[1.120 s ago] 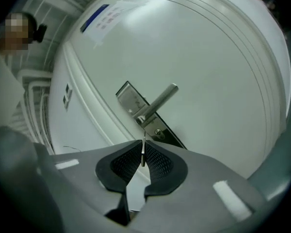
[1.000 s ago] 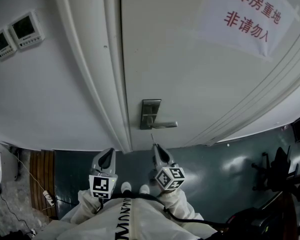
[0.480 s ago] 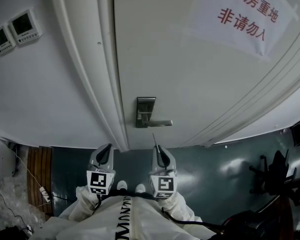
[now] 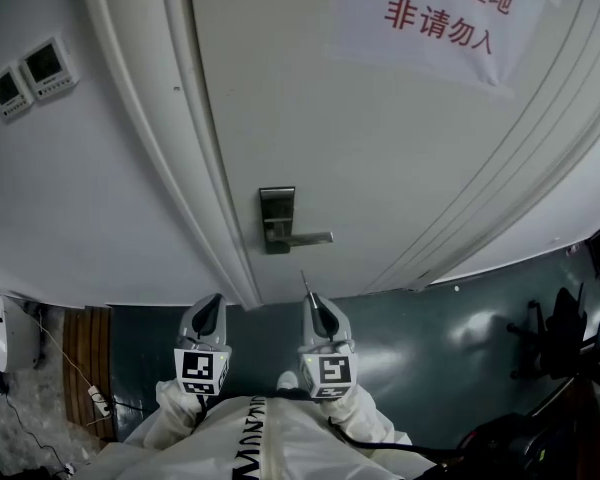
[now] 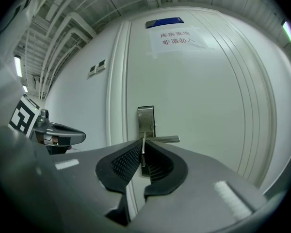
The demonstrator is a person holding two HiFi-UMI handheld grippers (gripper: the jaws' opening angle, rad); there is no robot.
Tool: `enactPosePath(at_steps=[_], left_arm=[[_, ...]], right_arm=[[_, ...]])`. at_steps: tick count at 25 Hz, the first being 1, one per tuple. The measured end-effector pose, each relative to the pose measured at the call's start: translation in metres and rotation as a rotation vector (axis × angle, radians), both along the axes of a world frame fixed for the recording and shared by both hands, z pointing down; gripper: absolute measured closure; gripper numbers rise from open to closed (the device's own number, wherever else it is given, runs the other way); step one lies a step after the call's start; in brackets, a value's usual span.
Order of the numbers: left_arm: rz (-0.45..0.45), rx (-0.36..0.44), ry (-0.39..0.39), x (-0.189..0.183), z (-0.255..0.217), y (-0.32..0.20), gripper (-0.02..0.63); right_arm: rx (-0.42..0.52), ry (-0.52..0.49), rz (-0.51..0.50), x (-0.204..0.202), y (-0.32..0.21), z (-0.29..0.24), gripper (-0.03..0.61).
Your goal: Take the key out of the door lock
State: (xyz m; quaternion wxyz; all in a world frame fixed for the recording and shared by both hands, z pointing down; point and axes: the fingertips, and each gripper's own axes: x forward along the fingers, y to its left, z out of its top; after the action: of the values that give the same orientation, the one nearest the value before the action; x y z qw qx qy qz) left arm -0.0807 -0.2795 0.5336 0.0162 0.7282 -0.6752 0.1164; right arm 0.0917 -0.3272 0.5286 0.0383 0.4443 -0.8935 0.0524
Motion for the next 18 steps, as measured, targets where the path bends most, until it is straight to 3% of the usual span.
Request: enactPosePath(at_steps=[7,18], left_arm=[[0.05,0.035,0.005,-0.002,-0.005,0.036,0.614],[0.087,0.063,0.055,-0.036,-0.007,0.147,0.614]], right_arm=[[0.03,0.01,0.039,-0.006,0.04,-0.014,0.554],[0.057,0.047,0.113,-0.027,0.149,-0.025,0.554]])
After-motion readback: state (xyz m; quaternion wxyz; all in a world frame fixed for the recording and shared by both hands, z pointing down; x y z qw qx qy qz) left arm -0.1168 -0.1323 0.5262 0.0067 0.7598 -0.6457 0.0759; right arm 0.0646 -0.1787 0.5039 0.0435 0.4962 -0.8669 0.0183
